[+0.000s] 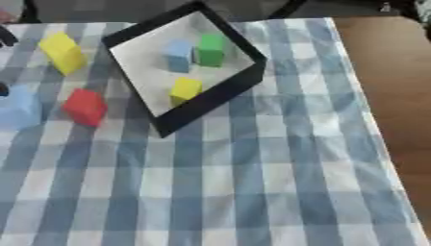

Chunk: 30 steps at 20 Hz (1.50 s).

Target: Pick up objects on the table and place them in the box.

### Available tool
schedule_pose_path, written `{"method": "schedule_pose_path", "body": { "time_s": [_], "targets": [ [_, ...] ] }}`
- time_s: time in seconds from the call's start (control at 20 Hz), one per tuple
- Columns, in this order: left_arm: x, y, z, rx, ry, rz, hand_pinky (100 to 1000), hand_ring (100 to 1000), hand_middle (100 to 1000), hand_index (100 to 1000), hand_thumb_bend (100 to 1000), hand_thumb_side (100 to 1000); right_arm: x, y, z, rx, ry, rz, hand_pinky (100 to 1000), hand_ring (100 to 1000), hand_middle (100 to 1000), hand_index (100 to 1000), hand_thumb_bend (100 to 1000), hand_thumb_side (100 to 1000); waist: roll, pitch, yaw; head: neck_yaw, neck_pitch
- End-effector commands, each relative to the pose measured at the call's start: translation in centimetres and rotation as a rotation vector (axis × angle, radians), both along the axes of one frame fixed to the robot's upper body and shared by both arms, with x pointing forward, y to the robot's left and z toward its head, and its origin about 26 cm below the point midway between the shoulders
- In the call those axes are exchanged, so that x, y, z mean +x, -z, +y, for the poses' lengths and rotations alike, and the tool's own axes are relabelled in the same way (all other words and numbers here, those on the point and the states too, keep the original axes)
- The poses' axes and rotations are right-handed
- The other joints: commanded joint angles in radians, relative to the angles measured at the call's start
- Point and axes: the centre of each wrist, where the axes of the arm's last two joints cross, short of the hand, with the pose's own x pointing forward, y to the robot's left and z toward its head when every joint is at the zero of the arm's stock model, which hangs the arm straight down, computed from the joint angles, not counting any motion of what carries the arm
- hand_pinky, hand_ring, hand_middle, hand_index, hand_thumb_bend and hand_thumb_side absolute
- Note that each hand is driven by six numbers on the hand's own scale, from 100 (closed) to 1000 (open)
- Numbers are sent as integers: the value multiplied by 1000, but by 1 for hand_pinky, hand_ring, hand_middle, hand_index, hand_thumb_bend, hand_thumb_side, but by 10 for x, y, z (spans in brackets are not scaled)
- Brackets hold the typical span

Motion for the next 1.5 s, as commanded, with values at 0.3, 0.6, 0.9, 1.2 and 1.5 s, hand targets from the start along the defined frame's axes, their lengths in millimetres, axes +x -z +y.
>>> {"method": "schedule_pose_path", "body": {
  "time_s": [0.3, 0.6, 0.9, 1.2, 1.5],
  "targets": [
    [1, -2, 11, 60, -49, 71, 844, 855, 798, 874, 837, 331, -3, -9, -3, -30, 16, -25, 883, 763, 693, 738, 100, 555, 10, -17, -3, 11, -12],
    [3, 11, 16, 87, -65, 115, 847, 857, 802, 873, 842, 331, -3, -6, -4, -26, 24, -17, 883, 762, 692, 737, 100, 558, 7, -14, -5, 11, -12],
    [6, 23, 17, 150, -81, 132, 856, 861, 813, 880, 859, 310, -2, -4, -4, -25, 28, -10, 883, 761, 691, 736, 100, 560, 6, -11, -9, 12, -13],
    [9, 33, 15, 148, -55, 118, 817, 834, 779, 848, 759, 223, -2, -2, -4, -20, 33, -2, 883, 761, 691, 736, 100, 564, 6, -10, -11, 14, -12],
    [9, 33, 8, 160, -30, 136, 716, 732, 662, 745, 322, 100, -1, -1, -6, -16, 42, 2, 883, 754, 691, 736, 100, 565, 7, -12, -11, 16, -8]
  ]
}}
